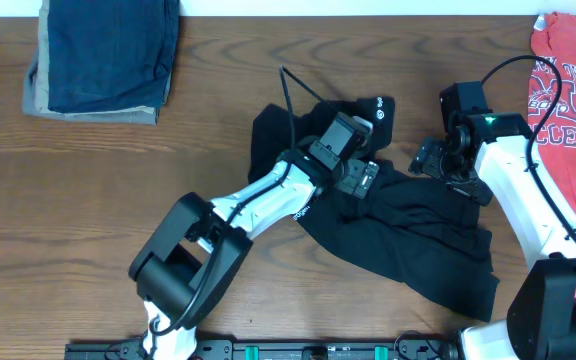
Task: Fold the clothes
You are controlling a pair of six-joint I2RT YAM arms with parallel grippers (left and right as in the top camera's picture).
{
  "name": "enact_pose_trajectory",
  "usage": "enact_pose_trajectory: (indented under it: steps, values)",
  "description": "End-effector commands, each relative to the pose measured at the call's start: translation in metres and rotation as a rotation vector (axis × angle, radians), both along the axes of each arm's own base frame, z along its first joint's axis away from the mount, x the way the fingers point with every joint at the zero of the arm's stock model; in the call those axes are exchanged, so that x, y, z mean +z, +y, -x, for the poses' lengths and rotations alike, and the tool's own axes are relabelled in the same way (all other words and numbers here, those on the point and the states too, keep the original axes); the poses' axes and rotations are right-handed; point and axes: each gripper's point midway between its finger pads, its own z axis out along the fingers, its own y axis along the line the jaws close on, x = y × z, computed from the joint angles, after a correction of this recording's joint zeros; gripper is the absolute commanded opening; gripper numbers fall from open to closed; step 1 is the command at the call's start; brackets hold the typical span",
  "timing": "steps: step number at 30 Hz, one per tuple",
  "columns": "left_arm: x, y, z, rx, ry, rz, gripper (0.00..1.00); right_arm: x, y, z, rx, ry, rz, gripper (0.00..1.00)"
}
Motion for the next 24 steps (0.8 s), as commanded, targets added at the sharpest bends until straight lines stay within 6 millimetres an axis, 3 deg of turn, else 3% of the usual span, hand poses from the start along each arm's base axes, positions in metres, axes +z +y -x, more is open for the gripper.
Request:
enact_pose_trajectory:
  steps: [1,7,12,15,22,24]
  values:
    - [0.007,0.006,-0.014,0.052,-0.058,-0.029,0.99,-0.002,0.000,0.000,0.001,0.008,0.004,0.99]
    - [0.007,0.011,-0.017,0.071,-0.071,-0.053,0.85,-0.002,0.000,0.000,0.001,0.008,0.004,0.99]
    - [0.005,0.012,-0.016,0.071,-0.063,-0.061,0.60,-0.002,0.000,0.000,0.003,0.008,0.004,0.99]
    - [0.005,0.012,-0.016,0.071,-0.065,-0.060,0.50,-0.002,0.000,0.000,0.002,0.008,0.004,0.99]
    - [0.023,0.013,-0.024,0.092,-0.118,-0.044,0.07,-0.002,0.000,0.000,0.003,0.008,0.004,0.99]
    - [0.033,0.018,-0.025,0.109,-0.138,-0.054,0.06,-0.002,0.000,0.000,0.002,0.008,0.004,0.99]
